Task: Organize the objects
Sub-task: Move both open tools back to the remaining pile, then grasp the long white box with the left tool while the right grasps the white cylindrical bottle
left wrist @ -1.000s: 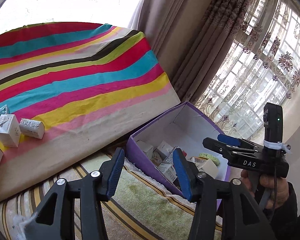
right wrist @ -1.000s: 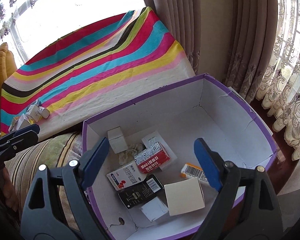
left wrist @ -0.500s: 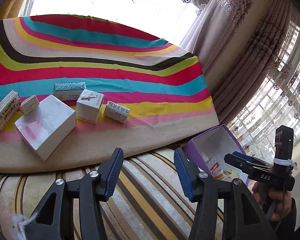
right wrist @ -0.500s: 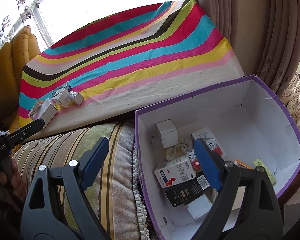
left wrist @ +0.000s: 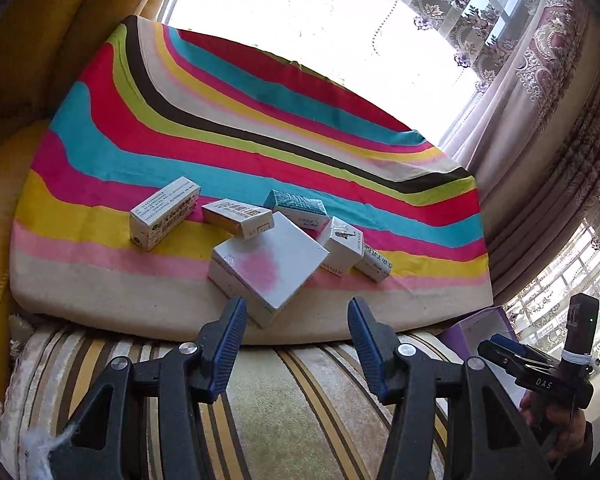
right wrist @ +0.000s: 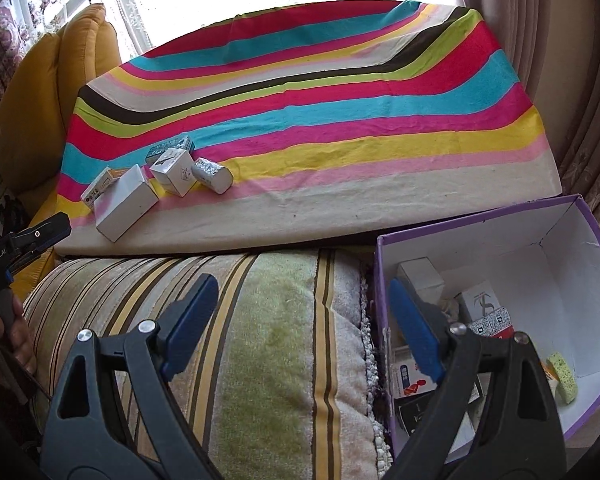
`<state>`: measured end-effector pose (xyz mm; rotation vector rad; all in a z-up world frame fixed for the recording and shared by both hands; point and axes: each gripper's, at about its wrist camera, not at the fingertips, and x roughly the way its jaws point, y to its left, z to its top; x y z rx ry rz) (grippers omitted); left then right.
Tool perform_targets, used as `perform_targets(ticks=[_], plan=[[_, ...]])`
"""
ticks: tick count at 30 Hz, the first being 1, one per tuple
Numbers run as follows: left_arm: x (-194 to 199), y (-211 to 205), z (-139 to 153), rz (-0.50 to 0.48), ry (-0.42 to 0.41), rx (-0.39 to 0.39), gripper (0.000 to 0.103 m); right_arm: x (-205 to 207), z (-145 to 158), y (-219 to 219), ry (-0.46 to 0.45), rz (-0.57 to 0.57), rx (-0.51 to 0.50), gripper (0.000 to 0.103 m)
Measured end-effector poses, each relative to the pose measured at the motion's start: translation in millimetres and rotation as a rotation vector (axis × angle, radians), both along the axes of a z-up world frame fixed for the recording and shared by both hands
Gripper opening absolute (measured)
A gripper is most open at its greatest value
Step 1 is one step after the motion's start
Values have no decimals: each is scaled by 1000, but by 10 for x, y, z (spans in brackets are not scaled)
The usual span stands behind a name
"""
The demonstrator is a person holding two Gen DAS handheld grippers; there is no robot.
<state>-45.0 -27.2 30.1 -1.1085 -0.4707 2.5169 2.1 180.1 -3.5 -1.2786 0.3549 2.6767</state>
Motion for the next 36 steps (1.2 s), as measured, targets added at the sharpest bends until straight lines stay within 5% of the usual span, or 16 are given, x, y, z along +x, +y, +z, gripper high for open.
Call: perform_targets(ticks=[17,36], plan=[[-711,-583,-130,166,-71,-182,54,-779,-91,-458,-31,150,103,89],[-1230,-371,-401,31,-94,-354,52,-1639,-275,-765,-51,287,232,89]])
